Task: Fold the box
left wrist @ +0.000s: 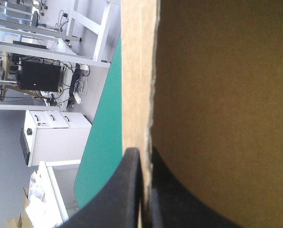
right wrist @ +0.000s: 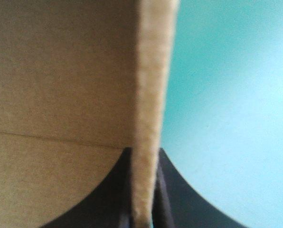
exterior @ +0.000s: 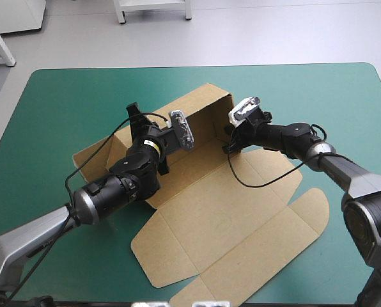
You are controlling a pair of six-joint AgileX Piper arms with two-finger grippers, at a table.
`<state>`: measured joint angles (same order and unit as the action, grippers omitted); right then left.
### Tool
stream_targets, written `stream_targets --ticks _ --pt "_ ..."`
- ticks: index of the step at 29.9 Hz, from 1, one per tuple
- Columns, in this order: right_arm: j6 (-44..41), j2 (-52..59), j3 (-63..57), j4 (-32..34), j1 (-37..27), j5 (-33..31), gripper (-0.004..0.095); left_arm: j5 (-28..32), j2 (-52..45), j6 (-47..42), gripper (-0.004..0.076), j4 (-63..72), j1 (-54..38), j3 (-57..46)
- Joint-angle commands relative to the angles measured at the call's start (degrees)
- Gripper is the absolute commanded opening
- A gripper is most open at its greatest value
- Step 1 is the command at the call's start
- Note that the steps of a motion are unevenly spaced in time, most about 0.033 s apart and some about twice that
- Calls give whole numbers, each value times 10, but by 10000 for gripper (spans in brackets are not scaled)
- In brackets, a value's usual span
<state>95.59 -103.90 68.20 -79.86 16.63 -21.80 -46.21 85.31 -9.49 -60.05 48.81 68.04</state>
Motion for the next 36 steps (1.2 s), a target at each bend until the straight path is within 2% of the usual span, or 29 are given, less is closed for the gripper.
stream_targets --ticks 1,8,13,16,21,23,25,32,36 --pt "-15 27 18 3 0 -22 3 15 -19 -5 -8 0 3 15" --pt "-30 39 18 4 0 -30 1 14 -19 -5 -8 1 3 15" --pt "-68 47 18 33 0 -20 1 13 -19 0 1 11 3 15" --pt "-69 47 18 33 0 -20 1 15 -19 30 86 49 3 15" --pt "-77 48 18 33 0 -17 1 14 -20 47 331 76 3 15" --pt "-78 48 18 33 0 -16 1 15 -22 47 405 76 3 16" --pt "-81 48 18 33 0 -14 1 17 -25 46 435 76 3 16" --pt "-113 48 18 53 0 6 1 19 -43 43 438 73 25 16" --pt "-124 48 20 55 0 7 1 -2 -52 32 438 75 53 27"
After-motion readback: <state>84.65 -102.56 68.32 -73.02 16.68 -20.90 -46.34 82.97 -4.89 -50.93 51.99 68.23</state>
